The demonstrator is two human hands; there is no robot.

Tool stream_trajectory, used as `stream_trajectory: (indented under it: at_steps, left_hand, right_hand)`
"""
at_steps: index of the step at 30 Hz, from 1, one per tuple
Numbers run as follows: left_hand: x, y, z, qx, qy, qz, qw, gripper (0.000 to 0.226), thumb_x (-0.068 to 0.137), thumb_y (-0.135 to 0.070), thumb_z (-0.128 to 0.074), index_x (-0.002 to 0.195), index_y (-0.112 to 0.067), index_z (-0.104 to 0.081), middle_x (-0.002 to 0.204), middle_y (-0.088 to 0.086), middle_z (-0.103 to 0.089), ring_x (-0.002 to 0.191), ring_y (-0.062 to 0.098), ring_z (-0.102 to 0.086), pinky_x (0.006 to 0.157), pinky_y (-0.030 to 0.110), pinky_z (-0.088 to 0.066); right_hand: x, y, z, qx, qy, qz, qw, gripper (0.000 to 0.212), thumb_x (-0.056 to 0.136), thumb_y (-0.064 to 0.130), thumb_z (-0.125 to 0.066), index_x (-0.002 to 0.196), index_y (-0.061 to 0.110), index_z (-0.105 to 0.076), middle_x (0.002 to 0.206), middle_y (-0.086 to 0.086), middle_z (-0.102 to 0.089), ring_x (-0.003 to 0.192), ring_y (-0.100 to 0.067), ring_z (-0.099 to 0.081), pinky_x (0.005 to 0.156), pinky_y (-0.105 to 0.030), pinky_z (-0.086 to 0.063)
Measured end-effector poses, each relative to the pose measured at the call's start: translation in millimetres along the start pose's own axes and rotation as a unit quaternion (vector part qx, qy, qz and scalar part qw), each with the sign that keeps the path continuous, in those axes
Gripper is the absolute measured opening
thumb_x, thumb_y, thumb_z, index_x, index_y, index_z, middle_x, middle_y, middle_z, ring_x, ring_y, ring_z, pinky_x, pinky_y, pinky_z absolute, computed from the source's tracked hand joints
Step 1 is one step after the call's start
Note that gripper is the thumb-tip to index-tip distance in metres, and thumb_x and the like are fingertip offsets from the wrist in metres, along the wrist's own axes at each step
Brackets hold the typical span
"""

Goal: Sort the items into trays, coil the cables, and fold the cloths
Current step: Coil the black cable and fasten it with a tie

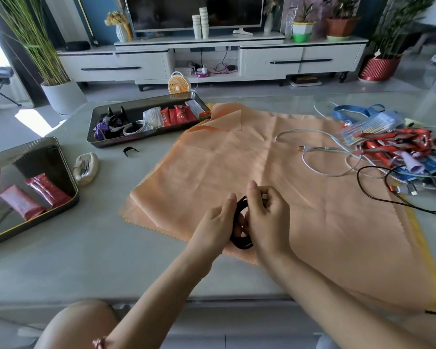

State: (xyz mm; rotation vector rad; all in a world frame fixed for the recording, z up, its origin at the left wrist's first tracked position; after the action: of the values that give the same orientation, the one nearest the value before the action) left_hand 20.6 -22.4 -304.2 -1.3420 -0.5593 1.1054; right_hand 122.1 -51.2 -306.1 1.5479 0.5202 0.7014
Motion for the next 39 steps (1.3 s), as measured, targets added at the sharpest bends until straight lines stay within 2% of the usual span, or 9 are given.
stream_trajectory:
  at_steps: [5, 11, 15, 18, 24, 26, 31, 34, 39]
  left_hand:
    - [-1.4, -4.3, 2.7, -0.049, 0.028, -0.070, 0.996, 0.044, 0.099, -0.041, -0.032, 0.068, -0.014, -0.048, 0.050, -0.015, -0.046, 0.050, 0.001, -0.042, 0.056, 0.010, -0.034]
    - [-0.7, -5.7, 26.5, -0.184, 0.078, -0.026, 0.979, 0.036, 0.097, -0.040, -0.036, 0.083, -0.016, -0.058, 0.054, -0.010, -0.051, 0.062, 0.007, -0.053, 0.090, 0.036, -0.039]
    - [7.3, -13.8, 69.4, -0.198, 0.077, -0.037, 0.977, 0.035, 0.096, -0.037, -0.037, 0.083, -0.017, -0.063, 0.054, -0.010, -0.050, 0.075, 0.016, -0.042, 0.082, 0.034, -0.028]
    - [10.3, -11.8, 102.0, -0.219, 0.075, -0.016, 0.973, 0.032, 0.096, -0.032, -0.038, 0.079, -0.016, -0.060, 0.059, -0.006, -0.054, 0.061, 0.009, -0.048, 0.065, 0.021, -0.034]
    - [27.4, 10.7, 177.3, -0.251, -0.129, 0.027, 0.959, 0.033, 0.101, -0.025, -0.036, 0.073, -0.014, -0.048, 0.040, -0.011, -0.037, 0.056, 0.010, -0.031, 0.053, 0.023, -0.019]
    - [29.0, 16.4, 200.6, -0.263, -0.178, 0.032, 0.948, 0.034, 0.101, -0.025, -0.037, 0.070, -0.014, -0.047, 0.038, -0.010, -0.034, 0.054, 0.010, -0.030, 0.046, 0.021, -0.017]
    - [34.0, 32.0, 233.0, -0.277, -0.182, 0.068, 0.941, 0.035, 0.099, -0.024, -0.041, 0.067, -0.015, -0.050, 0.042, -0.008, -0.033, 0.052, 0.008, -0.032, 0.047, 0.020, -0.017]
    - [38.4, 34.5, 239.7, -0.267, -0.178, 0.071, 0.944, 0.033, 0.099, -0.023, -0.042, 0.068, -0.014, -0.051, 0.049, -0.005, -0.037, 0.040, 0.004, -0.038, 0.055, 0.024, -0.019]
    - [46.1, 37.4, 245.5, -0.270, -0.165, 0.100, 0.943, 0.035, 0.097, -0.025, -0.044, 0.065, -0.014, -0.052, 0.039, -0.007, -0.036, 0.056, 0.012, -0.038, 0.054, 0.025, -0.021]
  right_hand:
    - [6.4, -2.0, -6.7, 0.035, -0.030, -0.057, 0.997, 0.037, 0.095, 0.031, -0.050, 0.064, 0.011, -0.048, 0.061, -0.013, -0.053, 0.057, -0.027, -0.049, 0.061, -0.038, -0.045]
    - [7.0, 11.4, -31.3, 0.031, -0.022, -0.004, 0.999, 0.037, 0.096, 0.028, -0.049, 0.062, 0.015, -0.044, 0.045, 0.014, -0.048, 0.045, 0.000, -0.043, 0.050, -0.016, -0.038]
    - [14.3, 25.2, -74.7, 0.046, -0.006, 0.009, 0.999, 0.038, 0.096, 0.029, -0.048, 0.060, 0.016, -0.044, 0.052, 0.010, -0.048, 0.053, -0.008, -0.048, 0.058, -0.030, -0.043]
    - [15.8, 23.7, -112.1, 0.033, 0.021, 0.006, 0.999, 0.040, 0.095, 0.028, -0.048, 0.058, 0.016, -0.043, 0.047, 0.012, -0.048, 0.048, -0.004, -0.045, 0.053, -0.024, -0.040]
    - [28.3, 0.4, -217.9, -0.091, 0.244, -0.116, 0.958, 0.041, 0.095, 0.035, -0.042, 0.065, 0.010, -0.055, 0.066, -0.005, -0.058, 0.064, -0.021, -0.052, 0.069, -0.033, -0.044]
    - [44.4, -0.5, -246.6, -0.143, 0.246, -0.054, 0.957, 0.034, 0.097, 0.031, -0.041, 0.079, 0.009, -0.060, 0.078, -0.006, -0.064, 0.071, -0.020, -0.055, 0.071, -0.030, -0.041]
    - [87.1, -4.8, -319.3, -0.427, 0.253, 0.250, 0.831, 0.038, 0.093, 0.001, -0.042, 0.128, 0.010, -0.055, 0.121, -0.014, -0.055, 0.111, -0.030, -0.049, 0.091, -0.034, -0.040]
    - [95.4, -14.5, -346.6, -0.513, 0.286, 0.337, 0.736, 0.035, 0.094, 0.004, -0.043, 0.125, 0.008, -0.057, 0.119, -0.012, -0.052, 0.114, -0.029, -0.043, 0.092, -0.036, -0.037]
    - [94.5, -17.6, -350.5, -0.521, 0.290, 0.313, 0.739, 0.016, 0.093, 0.009, -0.047, 0.100, 0.007, -0.062, 0.110, -0.012, -0.062, 0.103, -0.028, -0.053, 0.083, -0.035, -0.043]
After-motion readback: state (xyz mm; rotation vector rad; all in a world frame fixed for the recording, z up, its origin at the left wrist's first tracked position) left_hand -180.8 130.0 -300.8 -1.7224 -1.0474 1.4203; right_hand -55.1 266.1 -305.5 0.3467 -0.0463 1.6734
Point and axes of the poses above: each hand's wrist, its own x-axis towards the middle knuckle, its own z-axis out of the back of the hand, y = z × x, the point moved 5 cm from there along x, towards the middle knuckle
